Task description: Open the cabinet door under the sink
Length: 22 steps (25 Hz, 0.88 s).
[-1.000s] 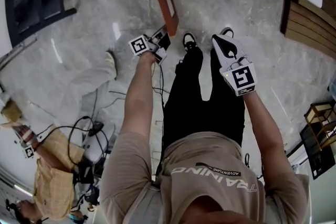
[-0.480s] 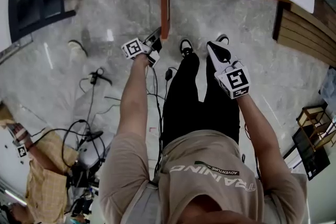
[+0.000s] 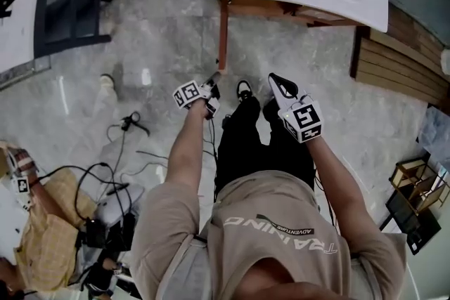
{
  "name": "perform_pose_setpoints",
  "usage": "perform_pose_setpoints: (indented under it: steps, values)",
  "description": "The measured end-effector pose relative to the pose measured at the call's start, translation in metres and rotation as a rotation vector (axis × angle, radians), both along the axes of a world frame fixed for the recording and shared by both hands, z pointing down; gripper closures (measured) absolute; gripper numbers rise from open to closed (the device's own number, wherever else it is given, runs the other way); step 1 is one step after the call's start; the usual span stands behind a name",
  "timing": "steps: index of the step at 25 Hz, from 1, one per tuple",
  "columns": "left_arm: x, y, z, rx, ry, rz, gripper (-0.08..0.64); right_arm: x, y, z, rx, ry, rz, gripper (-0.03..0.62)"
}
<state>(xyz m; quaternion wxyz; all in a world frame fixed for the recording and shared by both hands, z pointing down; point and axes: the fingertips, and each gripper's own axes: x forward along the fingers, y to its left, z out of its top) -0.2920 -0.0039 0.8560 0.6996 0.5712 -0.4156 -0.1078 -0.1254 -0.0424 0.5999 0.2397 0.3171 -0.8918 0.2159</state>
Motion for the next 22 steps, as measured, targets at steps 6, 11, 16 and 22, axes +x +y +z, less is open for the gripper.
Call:
perform_pose_setpoints:
  steps: [6,11,16,22]
  values:
    - [0.043,0.027,-0.030,-0.010,-0.047,0.101,0.548,0.014,0.016,-0.022,0.053,0.021,-0.045,0.591]
    - [0.106,0.030,-0.083,0.115,-0.146,0.311,0.548,0.047,0.030,-0.037,0.087,0.049,-0.045,0.591]
    - [0.148,-0.008,-0.173,0.300,-0.337,0.467,0.548,0.078,0.029,-0.061,0.141,0.080,-0.011,0.591]
    - [0.191,-0.040,-0.291,0.564,-0.603,0.594,0.548,0.112,0.015,-0.112,0.232,0.060,0.061,0.591]
